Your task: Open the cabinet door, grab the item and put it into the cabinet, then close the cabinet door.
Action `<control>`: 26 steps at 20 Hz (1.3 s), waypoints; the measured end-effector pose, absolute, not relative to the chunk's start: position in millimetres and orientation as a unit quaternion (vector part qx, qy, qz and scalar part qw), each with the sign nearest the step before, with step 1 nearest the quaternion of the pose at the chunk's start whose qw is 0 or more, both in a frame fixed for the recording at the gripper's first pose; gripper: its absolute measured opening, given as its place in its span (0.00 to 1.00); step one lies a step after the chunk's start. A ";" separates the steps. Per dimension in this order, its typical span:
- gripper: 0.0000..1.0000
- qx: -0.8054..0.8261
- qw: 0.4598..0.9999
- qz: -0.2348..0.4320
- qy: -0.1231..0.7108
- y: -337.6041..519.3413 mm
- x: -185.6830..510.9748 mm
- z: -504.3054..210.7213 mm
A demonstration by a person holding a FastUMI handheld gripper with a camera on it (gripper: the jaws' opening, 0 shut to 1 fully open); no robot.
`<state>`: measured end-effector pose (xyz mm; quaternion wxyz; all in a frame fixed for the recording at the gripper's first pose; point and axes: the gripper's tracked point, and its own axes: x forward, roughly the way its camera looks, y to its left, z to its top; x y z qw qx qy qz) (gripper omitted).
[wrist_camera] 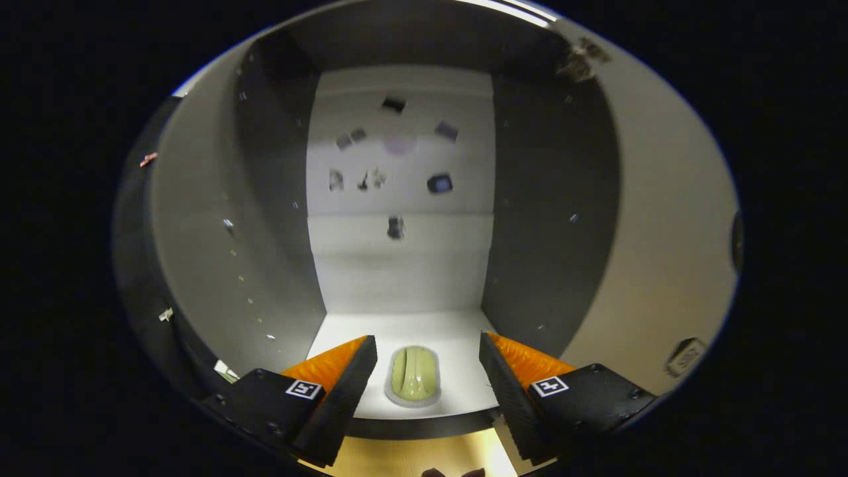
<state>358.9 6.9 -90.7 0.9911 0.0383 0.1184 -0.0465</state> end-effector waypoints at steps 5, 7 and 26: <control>0.98 0.032 0.997 -0.076 0.012 -20.1 274.0 -12.4; 0.98 0.034 0.995 -0.090 -0.011 -32.6 240.9 6.6; 0.98 0.030 0.986 -0.165 -0.023 -154.3 -5.1 12.0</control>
